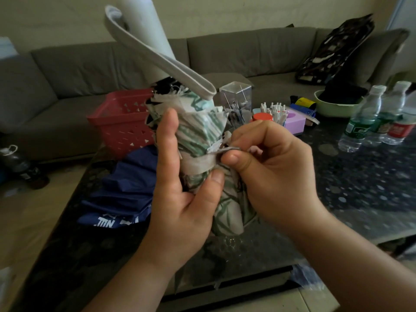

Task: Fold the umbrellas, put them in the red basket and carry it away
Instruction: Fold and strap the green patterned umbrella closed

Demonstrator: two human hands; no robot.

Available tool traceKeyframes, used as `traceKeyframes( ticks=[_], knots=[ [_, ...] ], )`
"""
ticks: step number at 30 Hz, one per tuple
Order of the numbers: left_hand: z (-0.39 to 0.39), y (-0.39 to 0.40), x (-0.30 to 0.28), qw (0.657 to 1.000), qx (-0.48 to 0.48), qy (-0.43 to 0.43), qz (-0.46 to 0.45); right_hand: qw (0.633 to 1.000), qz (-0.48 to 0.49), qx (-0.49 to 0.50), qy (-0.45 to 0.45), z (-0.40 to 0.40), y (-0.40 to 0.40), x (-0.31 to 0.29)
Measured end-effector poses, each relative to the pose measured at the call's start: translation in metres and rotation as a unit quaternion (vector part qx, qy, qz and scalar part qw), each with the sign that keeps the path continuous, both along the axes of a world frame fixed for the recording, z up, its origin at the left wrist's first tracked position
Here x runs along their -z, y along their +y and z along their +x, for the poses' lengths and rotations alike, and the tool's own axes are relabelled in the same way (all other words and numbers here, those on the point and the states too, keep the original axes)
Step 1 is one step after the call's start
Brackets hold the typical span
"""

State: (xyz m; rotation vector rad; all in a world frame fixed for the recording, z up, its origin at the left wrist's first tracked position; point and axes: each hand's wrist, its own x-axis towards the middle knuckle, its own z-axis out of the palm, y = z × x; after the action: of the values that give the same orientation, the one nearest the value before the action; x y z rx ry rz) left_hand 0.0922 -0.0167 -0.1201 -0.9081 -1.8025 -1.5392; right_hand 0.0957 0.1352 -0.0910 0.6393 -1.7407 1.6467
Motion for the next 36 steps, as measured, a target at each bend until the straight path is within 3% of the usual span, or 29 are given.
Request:
traceKeyframes(
  ticks=[11,15,18,22,28,31,36],
  knots=[
    [-0.008,-0.013,0.001,0.995,0.029,0.063,-0.076,0.993,-0.009,-0.093,-0.071,-0.004,0.009,0.001],
    [-0.011,-0.017,0.002,0.996,0.034,0.010,-0.079,0.982,-0.002,-0.124,-0.141,-0.009,0.016,0.002],
    [-0.011,-0.015,0.007,0.997,0.043,-0.049,-0.051,0.984,0.039,-0.080,-0.154,-0.009,0.013,0.005],
    [-0.011,-0.007,0.014,0.996,-0.046,-0.058,-0.041,0.982,0.099,0.037,-0.155,-0.010,0.001,0.006],
    [-0.009,0.001,0.014,0.994,-0.052,-0.090,-0.016,0.978,0.099,0.070,-0.171,-0.010,-0.003,0.006],
    [-0.007,0.001,0.009,0.997,-0.026,-0.078,-0.006,0.977,0.098,0.034,-0.187,-0.011,0.001,0.003],
    [-0.005,-0.007,0.004,0.985,0.097,-0.139,0.041,0.978,0.048,-0.052,-0.198,-0.012,0.010,0.003]
  ],
)
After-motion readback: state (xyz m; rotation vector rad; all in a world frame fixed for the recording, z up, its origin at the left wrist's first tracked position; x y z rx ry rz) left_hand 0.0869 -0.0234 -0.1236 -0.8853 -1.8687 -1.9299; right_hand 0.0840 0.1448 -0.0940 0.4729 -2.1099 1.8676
